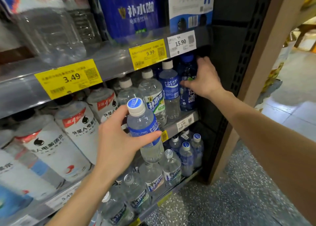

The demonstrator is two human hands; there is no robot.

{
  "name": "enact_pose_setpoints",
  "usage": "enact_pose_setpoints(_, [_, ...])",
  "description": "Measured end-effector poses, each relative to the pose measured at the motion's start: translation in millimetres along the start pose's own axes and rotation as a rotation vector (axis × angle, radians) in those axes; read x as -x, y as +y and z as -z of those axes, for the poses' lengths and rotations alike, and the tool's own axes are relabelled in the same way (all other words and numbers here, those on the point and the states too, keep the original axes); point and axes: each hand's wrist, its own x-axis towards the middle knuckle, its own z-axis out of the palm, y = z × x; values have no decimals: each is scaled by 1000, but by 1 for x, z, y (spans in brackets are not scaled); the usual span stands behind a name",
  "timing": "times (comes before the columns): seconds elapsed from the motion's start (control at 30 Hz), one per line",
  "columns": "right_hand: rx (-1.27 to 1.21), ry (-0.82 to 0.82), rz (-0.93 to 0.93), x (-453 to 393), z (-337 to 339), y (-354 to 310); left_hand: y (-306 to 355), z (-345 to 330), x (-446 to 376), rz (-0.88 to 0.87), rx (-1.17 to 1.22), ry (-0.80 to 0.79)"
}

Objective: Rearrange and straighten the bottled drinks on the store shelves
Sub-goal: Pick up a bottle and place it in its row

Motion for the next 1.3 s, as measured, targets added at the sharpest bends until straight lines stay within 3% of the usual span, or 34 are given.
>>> enact_pose_setpoints(0.3, [-153, 198, 103, 60, 6, 10, 17, -12, -18, -59, 64, -82])
enact_pose_setpoints(0.57, [-493, 378, 37, 116, 25, 4, 33, -28, -40, -155, 5, -57])
enact_pose_setpoints(0.7, [-518, 473, -19, 147, 50, 1, 40, -39, -54, -140, 36, -51])
enact_pose_setpoints(0.97, [-608, 494, -164, 172, 44, 19, 53, -82, -93, -214, -101, -157])
enact_pose_setpoints(1.17, [-610, 499, -143, 178, 28, 23, 48, -101, -113, -218, -183, -192])
enact_pose_setpoints(1.3, [-598, 471, -136, 182, 19, 30, 47, -112, -121, -252, -364, -208])
